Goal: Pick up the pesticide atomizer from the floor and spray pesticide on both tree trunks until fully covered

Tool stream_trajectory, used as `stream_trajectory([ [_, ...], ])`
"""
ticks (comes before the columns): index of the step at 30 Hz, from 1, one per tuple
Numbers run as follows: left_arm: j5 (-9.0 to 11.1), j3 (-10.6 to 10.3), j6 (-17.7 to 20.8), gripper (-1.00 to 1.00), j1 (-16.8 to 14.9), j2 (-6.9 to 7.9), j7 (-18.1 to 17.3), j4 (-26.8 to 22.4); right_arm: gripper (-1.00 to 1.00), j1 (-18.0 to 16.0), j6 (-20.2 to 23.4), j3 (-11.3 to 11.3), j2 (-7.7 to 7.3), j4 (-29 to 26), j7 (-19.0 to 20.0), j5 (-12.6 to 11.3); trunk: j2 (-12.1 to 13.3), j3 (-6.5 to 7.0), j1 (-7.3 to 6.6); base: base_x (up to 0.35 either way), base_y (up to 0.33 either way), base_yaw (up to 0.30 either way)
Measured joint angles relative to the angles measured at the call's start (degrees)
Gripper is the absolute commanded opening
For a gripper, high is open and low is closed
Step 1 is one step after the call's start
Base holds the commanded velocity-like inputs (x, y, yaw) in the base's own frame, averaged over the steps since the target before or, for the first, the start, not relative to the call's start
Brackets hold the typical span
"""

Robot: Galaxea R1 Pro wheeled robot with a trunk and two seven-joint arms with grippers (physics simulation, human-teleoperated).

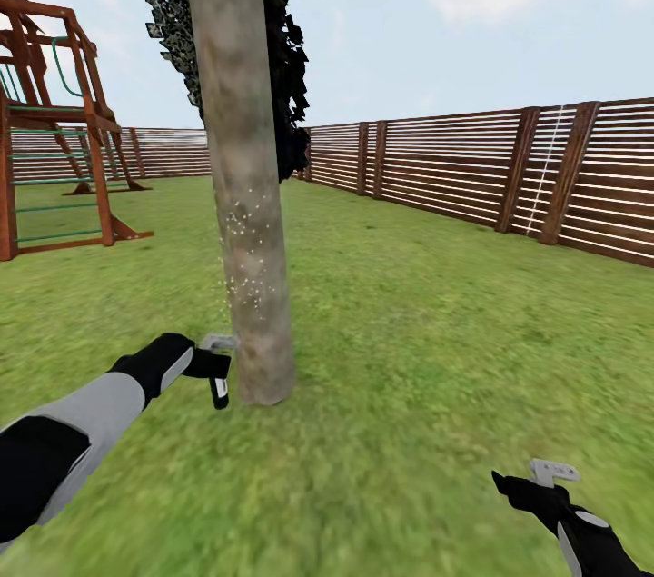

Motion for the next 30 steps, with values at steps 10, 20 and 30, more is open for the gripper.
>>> stream_trajectory([
  [10, 0.1, 0.0, -1.4, -1.0, 0.5, 0.0, 0.1, 0.2, 1.0, 0.0, 0.0, 0.0, 0.0, 0.0, 0.0, 0.0, 0.0, 0.0, 0.0, 0.11, 0.0, 0.0],
  [20, 0.1, 0.0, 0.6, -1.0, 0.5, 0.0, 0.1, 0.2, 1.0, 0.0, 0.0, 0.0, 0.0, 0.0, 0.0, 0.0, 0.0, 0.0, 0.0, 0.101, 0.0, 0.0],
  [30, -3.5, 0.1, 6.0, -1.0, 0.5, -0.54, 14.0, -0.2, 1.0, 0.0, 0.0, 0.0, 0.0, 0.0, 0.1, 0.0, 0.0, 0.0, 0.0, 0.0, 0.0, 0.0],
])
